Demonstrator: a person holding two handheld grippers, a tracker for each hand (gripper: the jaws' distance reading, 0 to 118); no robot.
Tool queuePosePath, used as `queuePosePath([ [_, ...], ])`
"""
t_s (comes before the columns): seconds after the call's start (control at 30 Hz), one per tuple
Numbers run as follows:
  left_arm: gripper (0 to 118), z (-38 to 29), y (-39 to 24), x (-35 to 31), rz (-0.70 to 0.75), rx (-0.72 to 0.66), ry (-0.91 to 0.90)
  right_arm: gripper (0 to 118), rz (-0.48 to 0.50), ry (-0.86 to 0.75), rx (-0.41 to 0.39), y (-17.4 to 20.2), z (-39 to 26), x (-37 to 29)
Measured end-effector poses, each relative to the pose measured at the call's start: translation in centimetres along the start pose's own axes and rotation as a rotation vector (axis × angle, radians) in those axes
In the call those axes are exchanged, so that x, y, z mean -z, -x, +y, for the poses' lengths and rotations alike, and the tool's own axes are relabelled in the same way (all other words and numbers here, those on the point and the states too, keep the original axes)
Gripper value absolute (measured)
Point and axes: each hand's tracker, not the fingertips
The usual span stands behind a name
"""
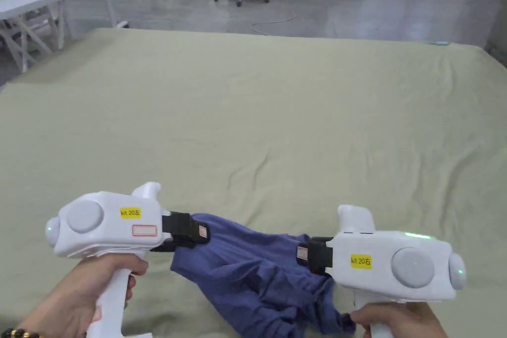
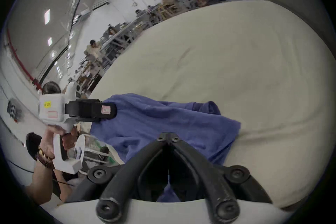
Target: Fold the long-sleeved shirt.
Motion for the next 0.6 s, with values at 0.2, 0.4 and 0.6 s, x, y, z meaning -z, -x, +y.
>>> queuePosePath([
  [0.2, 9, 3.3, 14.1, -11.5, 0.237, -0.102, -0.115, 0, 0.050, 0.043, -0.215, 11.9, 1.9, 9.1],
  [0.4, 10, 3.1, 24.6, -17.6, 0.446, -0.138, -0.140, 0, 0.158, 0.085, -0.310, 19.6, 1.9, 15.9],
  [0.6, 115, 0.8, 22.7, -17.7, 0.395, -0.059, -0.289, 0, 0.174, 0.111, -0.320, 20.7, 2.2, 16.7],
])
